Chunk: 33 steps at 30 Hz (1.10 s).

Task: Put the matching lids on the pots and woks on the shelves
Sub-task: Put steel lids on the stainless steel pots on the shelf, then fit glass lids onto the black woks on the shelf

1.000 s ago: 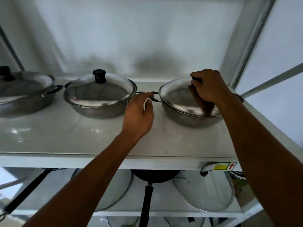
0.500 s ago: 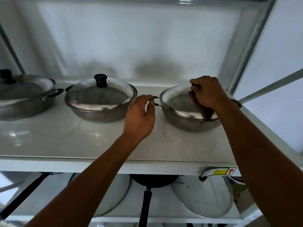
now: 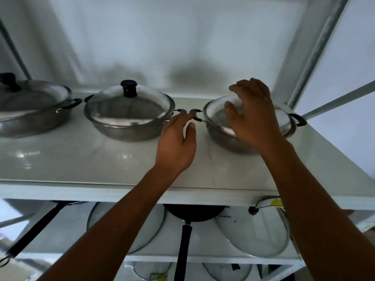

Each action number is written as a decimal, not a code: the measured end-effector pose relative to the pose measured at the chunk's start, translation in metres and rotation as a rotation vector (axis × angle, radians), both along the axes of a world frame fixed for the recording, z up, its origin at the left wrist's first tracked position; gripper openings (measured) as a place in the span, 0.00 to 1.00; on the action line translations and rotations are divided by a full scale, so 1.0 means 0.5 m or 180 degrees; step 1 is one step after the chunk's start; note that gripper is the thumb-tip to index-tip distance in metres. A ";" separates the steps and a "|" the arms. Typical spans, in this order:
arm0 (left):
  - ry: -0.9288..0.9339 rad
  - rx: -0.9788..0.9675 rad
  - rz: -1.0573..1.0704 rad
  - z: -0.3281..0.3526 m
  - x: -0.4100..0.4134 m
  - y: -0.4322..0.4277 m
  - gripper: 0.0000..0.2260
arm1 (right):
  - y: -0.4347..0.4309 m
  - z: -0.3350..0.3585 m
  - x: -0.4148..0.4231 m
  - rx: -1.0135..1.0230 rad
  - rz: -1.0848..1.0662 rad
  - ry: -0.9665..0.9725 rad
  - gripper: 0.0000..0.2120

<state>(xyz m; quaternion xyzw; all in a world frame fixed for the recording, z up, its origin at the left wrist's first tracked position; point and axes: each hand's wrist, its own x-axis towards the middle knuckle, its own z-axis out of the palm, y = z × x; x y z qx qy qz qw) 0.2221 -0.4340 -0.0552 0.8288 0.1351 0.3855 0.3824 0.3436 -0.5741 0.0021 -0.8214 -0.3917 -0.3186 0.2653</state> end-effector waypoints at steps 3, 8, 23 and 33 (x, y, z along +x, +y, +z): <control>-0.0003 0.0210 -0.0052 -0.007 -0.068 0.030 0.18 | 0.054 -0.032 -0.134 0.0020 0.0465 0.0141 0.16; -0.0065 0.0579 -0.0176 -0.042 -0.233 0.125 0.17 | 0.157 -0.108 -0.325 0.0030 0.0543 0.0326 0.15; 0.1092 0.0938 0.0096 -0.458 -0.534 0.442 0.15 | 0.492 -0.588 -0.604 -0.0525 0.0378 0.1212 0.18; 0.3377 0.0971 0.1123 -0.621 -0.528 0.719 0.21 | 0.582 -0.822 -0.465 -0.1097 -0.1053 0.2233 0.19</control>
